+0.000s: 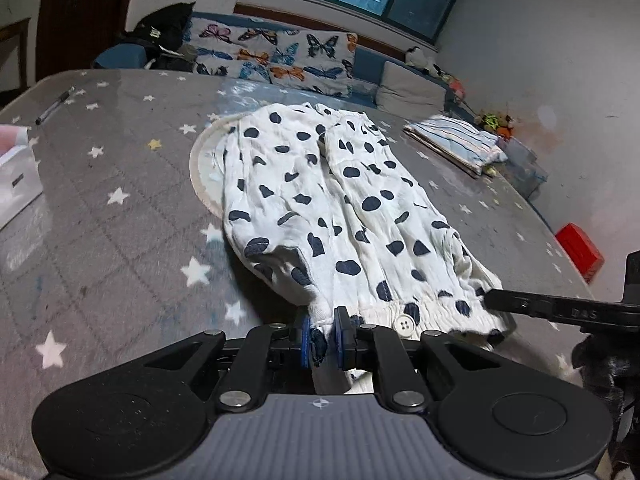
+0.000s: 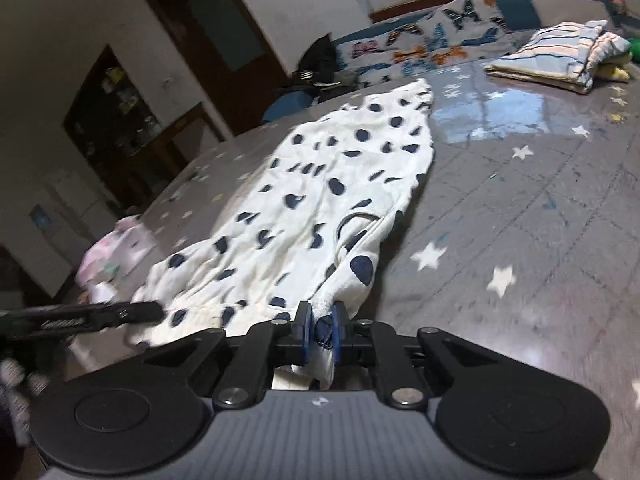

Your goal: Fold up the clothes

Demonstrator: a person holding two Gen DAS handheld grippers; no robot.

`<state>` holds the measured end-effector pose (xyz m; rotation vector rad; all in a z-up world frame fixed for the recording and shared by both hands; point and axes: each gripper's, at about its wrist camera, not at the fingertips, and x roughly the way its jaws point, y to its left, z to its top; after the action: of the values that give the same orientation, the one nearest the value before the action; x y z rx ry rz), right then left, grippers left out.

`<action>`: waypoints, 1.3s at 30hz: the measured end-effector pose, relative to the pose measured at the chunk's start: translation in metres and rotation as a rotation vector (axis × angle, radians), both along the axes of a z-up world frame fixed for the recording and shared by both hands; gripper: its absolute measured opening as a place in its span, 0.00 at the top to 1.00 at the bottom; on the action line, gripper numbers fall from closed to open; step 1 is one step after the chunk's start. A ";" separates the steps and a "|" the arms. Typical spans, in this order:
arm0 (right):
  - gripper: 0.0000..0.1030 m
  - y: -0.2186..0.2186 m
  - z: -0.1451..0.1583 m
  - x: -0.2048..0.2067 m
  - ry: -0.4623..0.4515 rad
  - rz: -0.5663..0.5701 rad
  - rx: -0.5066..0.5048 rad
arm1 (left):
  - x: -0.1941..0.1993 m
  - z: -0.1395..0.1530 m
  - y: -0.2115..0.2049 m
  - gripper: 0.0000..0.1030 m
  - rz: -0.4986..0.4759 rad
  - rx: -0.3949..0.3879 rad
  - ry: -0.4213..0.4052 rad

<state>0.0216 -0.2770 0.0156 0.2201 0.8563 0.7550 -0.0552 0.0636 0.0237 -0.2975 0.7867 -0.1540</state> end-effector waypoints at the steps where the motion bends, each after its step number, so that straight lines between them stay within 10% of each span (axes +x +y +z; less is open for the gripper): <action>1: 0.91 -0.001 0.001 -0.008 0.016 0.020 -0.004 | -0.003 -0.001 0.001 0.87 -0.011 -0.001 0.013; 20: 0.78 -0.025 0.029 0.005 -0.030 0.057 -0.092 | -0.008 0.016 0.036 0.68 0.016 0.066 -0.005; 39: 0.71 0.024 0.026 0.180 -0.079 -0.082 -0.163 | 0.178 0.019 0.010 0.54 0.042 0.211 -0.065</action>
<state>0.2012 -0.2525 0.0415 0.0798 0.8243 0.6104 0.1223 0.0731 0.0427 -0.1085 0.7247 -0.0403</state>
